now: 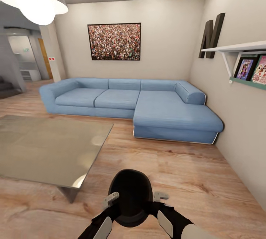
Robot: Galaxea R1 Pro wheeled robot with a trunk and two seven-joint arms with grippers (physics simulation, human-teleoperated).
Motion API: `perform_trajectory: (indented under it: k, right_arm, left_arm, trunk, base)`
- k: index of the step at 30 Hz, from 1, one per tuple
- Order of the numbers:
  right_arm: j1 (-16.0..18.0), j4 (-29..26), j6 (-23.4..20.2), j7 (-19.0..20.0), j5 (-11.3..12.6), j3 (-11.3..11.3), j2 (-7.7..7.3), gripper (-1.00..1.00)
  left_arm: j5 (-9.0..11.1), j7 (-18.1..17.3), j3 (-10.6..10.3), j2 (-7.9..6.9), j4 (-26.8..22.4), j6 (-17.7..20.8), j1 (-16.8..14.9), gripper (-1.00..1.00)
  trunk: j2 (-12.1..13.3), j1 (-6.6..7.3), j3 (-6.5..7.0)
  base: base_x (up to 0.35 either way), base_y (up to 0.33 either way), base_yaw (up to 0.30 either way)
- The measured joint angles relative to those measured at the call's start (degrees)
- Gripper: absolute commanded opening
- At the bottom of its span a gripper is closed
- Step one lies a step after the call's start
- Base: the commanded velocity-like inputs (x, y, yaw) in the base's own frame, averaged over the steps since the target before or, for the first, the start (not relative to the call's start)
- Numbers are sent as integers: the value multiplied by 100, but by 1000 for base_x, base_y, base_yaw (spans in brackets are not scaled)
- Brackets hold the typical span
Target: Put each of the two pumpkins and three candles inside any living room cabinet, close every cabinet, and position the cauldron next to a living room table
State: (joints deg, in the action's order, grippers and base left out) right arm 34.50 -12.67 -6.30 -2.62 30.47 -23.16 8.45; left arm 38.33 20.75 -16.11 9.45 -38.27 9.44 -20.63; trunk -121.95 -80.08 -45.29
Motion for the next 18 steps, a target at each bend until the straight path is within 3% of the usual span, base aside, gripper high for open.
perform_trajectory:
  k: [5,18]
  right_arm:
    - [1,-8,2,3,0,4,0,-100]
    - [-1,-33,-3,10,-26,21,-2,-100]
  left_arm:
    - [-9,10,2,0,-21,7,2,-100]
    - [-6,12,-6,-9,-50,0,9,-100]
  trunk:
    - [0,1,0]
    - [0,3,0]
  base:
    - [-216,43,269]
    - [-27,43,259]
